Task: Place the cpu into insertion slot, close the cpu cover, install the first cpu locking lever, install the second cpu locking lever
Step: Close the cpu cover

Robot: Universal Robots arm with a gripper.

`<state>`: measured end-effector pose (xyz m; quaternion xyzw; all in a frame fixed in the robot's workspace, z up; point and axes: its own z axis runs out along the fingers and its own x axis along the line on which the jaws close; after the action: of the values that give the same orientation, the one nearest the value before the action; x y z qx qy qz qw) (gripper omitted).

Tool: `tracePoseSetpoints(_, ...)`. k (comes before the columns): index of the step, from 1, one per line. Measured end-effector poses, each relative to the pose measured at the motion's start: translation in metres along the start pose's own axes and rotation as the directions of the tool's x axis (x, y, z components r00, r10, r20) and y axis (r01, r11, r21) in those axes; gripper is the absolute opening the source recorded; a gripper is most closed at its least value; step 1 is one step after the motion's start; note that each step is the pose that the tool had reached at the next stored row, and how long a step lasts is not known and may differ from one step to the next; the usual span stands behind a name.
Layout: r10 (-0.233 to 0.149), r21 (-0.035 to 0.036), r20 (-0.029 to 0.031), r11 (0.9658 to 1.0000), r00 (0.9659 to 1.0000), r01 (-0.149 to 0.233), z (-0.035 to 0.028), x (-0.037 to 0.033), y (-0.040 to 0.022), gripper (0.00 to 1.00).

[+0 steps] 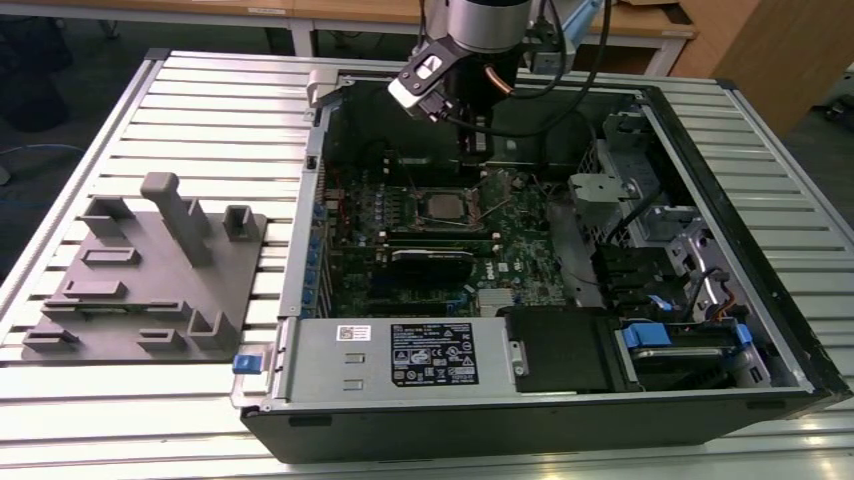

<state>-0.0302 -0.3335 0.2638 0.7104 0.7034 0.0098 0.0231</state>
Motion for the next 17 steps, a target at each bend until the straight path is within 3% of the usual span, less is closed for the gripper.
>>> tracePoseSetpoints(7, 0.000, 0.0001, 0.0001, 1.0000, 1.0000, 0.000, 0.0000, 0.0000, 0.0029, 0.10)
tracePoseSetpoints(17, 0.000, 0.0001, 0.0001, 1.0000, 1.0000, 0.000, 0.0014, 0.0002, 0.0241, 0.10)
